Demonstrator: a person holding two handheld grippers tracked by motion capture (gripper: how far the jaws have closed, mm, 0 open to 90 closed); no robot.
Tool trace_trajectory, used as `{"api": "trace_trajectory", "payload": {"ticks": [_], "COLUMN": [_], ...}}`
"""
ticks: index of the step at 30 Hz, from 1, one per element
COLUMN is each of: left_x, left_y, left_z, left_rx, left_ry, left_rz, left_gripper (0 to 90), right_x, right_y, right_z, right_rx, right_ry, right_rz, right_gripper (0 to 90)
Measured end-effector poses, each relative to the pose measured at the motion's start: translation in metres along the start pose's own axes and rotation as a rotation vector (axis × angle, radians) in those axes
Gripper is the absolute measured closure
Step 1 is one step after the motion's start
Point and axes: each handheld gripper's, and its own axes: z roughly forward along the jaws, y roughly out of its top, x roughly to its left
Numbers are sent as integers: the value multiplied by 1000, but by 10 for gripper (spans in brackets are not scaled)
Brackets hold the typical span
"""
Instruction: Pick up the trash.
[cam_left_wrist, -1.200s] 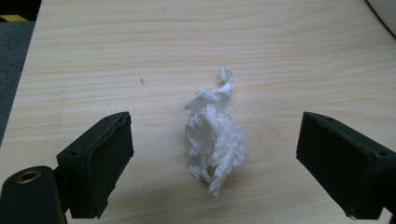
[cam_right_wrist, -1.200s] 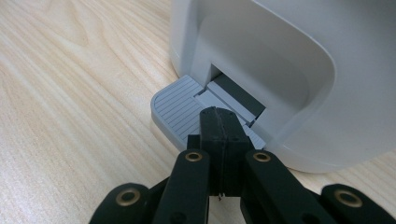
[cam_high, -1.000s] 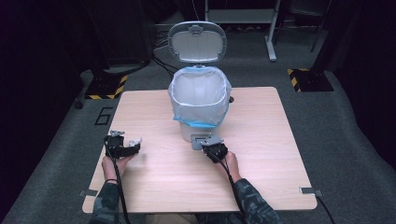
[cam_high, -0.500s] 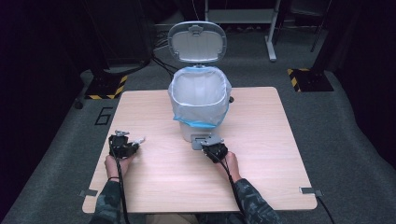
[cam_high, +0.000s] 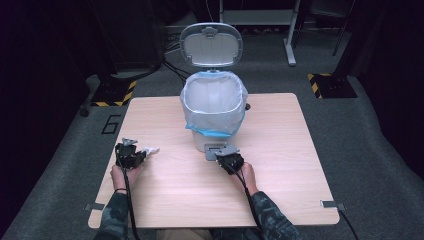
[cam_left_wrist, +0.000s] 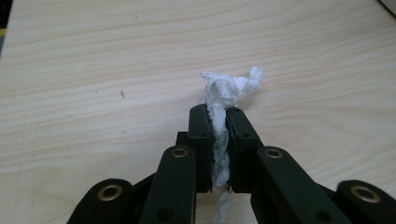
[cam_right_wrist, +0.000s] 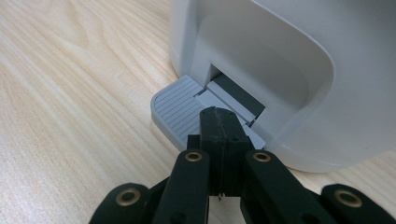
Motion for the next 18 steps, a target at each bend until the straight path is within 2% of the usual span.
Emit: {"api": "trace_trajectory", "payload": {"ticks": [7, 11, 13, 17, 18], "left_x": [-2, -4, -6, -7, -7], "left_y": [7, 13, 15, 19, 20], "left_z": [-8, -13, -16, -21, -23], "left_rx": [-25, -32, -40, -52, -59], "left_ry": [-13, -11, -15, -17, -21], "left_rz": [-5, 18, 11, 21, 10], "left_gripper": [828, 829, 829, 830, 830], "right_x": [-1, -1, -1, -1, -1], "right_y": [0, 0, 0, 0, 0], "right_z": [0, 0, 0, 0, 0], "right_rx": [5, 3, 6, 9, 10], "right_ry": [-2, 0, 0, 5, 6], "right_rz": [-7, -4, -6, 2, 3], "right_gripper": [900, 900, 900, 900, 900]}}
